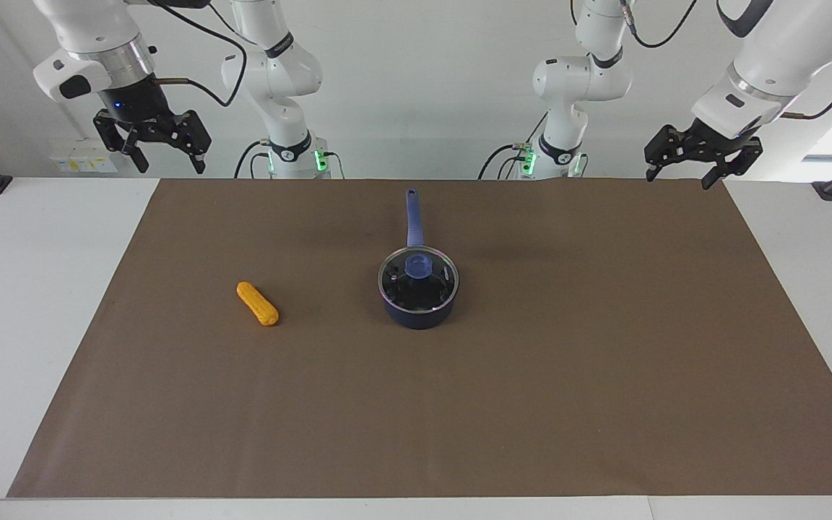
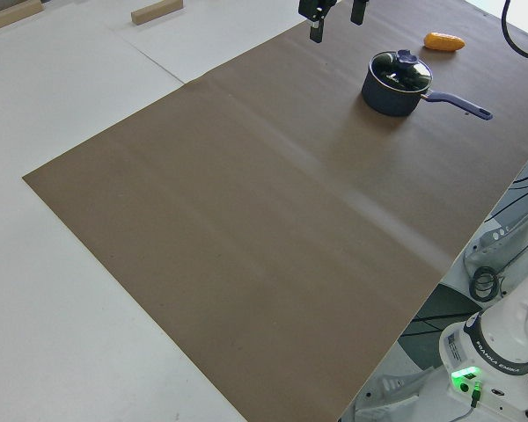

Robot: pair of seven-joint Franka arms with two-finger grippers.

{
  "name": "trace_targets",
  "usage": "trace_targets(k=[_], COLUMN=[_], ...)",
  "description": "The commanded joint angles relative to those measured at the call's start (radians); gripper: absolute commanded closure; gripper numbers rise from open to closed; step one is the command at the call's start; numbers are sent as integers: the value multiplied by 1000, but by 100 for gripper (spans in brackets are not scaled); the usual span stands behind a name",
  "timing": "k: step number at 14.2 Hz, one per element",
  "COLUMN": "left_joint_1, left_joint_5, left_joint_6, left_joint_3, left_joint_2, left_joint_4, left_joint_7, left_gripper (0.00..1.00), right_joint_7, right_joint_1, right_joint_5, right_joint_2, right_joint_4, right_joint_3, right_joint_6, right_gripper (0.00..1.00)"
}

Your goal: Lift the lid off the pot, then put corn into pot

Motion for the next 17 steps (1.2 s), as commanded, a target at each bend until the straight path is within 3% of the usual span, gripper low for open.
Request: trace_targets(k=[1, 6, 17], left_joint_1=[-36, -103, -279], left_joint_5=[8, 8, 5], left_joint_6=[44, 73, 225], left_joint_3=[12, 12, 12], left_joint_2=[-30, -10, 68], left_joint_4=[-46, -51, -75], left_joint_7=[6, -29, -325], left_gripper=[0, 0, 0], right_joint_7=[-22, -21, -24], right_joint_1=[-8, -7, -7], right_joint_5=[-12, -12, -12], right_joint_2=[-22, -31, -31], right_joint_4=[-29, -35, -37], right_joint_3=[3, 3, 4], right_joint_6=[2, 3, 9], right_gripper=[0, 0, 0])
